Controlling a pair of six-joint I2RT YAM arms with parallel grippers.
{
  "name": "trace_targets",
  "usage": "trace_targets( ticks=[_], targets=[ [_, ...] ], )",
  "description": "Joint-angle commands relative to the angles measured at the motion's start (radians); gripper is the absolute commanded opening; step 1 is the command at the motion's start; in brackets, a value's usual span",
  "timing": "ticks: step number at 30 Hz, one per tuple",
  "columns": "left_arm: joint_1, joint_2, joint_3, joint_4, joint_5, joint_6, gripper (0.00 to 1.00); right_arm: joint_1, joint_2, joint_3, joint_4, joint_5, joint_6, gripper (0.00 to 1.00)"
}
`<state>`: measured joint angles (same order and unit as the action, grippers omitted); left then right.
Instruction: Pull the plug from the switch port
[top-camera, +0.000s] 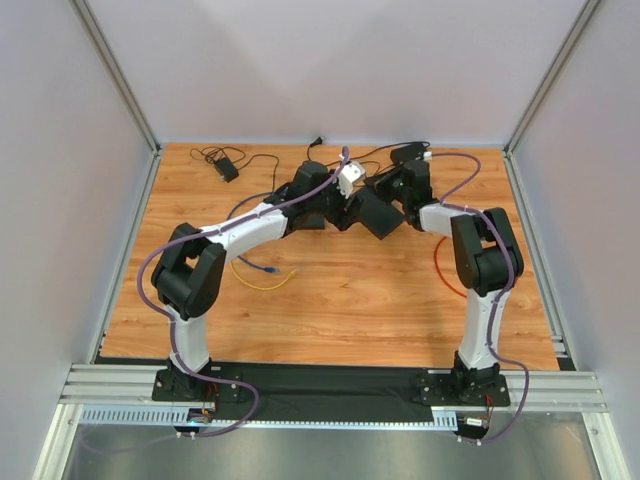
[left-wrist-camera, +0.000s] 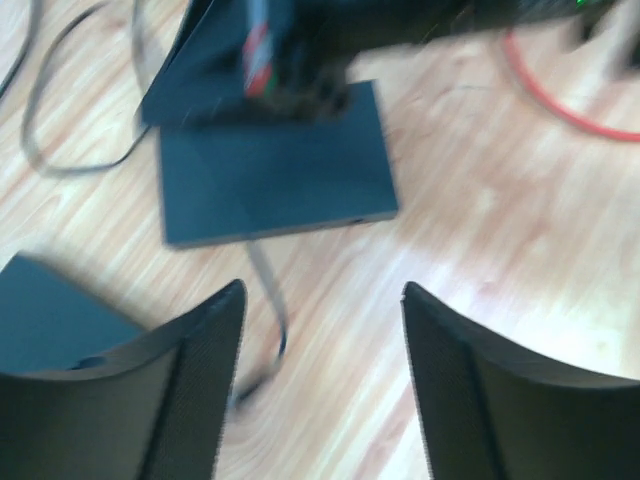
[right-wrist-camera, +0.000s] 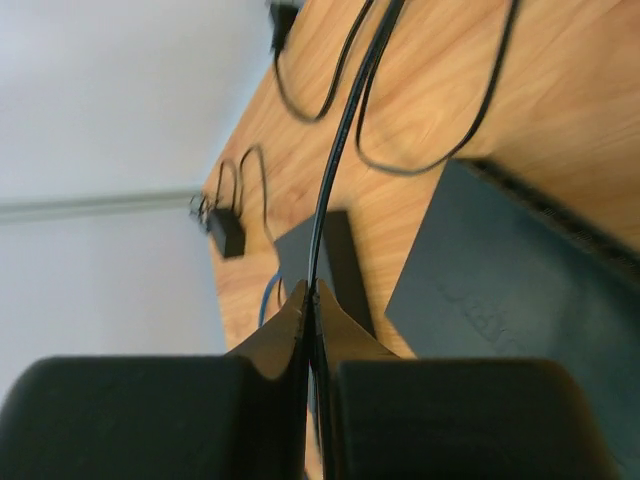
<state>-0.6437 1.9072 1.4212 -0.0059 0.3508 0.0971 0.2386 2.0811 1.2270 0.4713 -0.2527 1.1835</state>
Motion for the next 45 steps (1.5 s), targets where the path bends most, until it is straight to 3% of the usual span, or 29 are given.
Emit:
trace_targets(
  ticks=[1,2,3,10,18,23,36,45],
  targets=[
    [0.019,-0.069,-0.042,0.081,-0.146,0.015,0.76,-0.038,-0.121,0.090,-0.245,0.250,-0.102,0.00],
    [0.027,-0.079,-0.062,0.101,-0.163,0.009,0.82,-0.042,-0.147,0.101,-0.275,0.323,-0.113,0.00],
    [0.042,-0.092,-0.086,0.151,-0.176,-0.002,0.99,-0.047,-0.157,0.111,-0.316,0.410,-0.130,0.00],
    [0.076,-0.201,-0.312,0.375,-0.343,-0.030,1.00,-0.105,-0.283,0.054,-0.381,0.774,-0.332,0.00],
    [0.078,-0.116,-0.240,0.328,-0.346,-0.091,1.00,-0.215,-0.337,-0.008,-0.466,1.007,-0.484,0.00],
    [0.076,-0.122,-0.249,0.323,-0.348,-0.094,1.00,-0.263,-0.253,0.107,-0.679,1.066,-0.492,0.00],
    [0.076,-0.102,-0.237,0.319,-0.260,-0.116,1.00,-0.295,-0.153,0.174,-0.878,1.106,-0.418,0.17],
    [0.076,-0.066,-0.183,0.267,-0.219,-0.123,1.00,-0.302,-0.167,0.172,-0.869,1.054,-0.458,0.44]
  ],
)
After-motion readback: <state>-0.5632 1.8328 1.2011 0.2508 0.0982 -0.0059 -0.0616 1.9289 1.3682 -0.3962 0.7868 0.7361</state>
